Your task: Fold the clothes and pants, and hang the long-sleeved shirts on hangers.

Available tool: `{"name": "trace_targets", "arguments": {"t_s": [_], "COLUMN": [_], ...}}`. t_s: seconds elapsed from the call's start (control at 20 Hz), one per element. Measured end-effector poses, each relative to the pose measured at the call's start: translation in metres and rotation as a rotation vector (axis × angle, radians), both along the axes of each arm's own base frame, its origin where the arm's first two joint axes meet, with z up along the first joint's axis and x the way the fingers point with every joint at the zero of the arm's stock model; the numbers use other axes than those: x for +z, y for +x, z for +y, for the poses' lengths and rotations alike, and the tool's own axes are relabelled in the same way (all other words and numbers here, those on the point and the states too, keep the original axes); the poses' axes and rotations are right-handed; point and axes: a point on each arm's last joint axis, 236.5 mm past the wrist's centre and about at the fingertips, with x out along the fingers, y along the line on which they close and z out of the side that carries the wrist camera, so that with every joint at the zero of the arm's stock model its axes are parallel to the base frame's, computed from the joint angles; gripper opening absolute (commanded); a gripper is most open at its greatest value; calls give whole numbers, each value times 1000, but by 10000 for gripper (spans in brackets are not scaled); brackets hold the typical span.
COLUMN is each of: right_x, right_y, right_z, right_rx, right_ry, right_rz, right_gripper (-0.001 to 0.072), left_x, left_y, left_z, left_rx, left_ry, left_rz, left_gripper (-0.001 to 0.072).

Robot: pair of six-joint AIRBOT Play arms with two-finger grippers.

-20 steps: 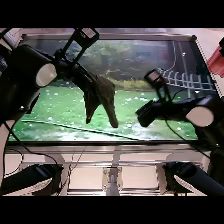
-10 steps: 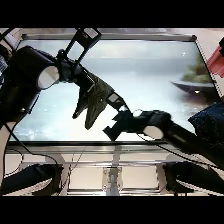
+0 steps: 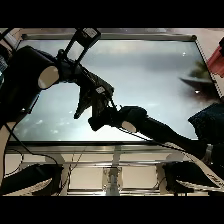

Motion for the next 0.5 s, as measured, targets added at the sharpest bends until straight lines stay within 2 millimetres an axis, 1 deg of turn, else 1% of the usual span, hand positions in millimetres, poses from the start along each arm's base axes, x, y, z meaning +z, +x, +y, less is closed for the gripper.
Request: {"name": "trace_targets", "arguments": {"t_s": [0.1,0.15,0.25,0.4,0.45,0.5], "right_x": [-5,-7,-9,-20,-25,-31], "right_y": [6,9,12,14,14,13], "right_z": [-5,-7,-9,-9,-7,-5], "right_rx": [-39,-56,-85,-115,-122,-125], "right_ry": [-10,-13,-13,-20,-23,-28], "right_rz": [23,31,46,73,87,96], "right_gripper": [644,618,618,618,597,526], "left_x": [0,0,0,0,0,0], "left_y": [0,0,0,0,0,0], "left_z": [0,0,0,0,0,0], "left_rx": [0,0,0,1,1,1], "left_ry": [0,0,0,-1,-1,-1], "left_rz": [0,0,0,0,0,0], "left_gripper": [68,68,68,68,67,68]}}
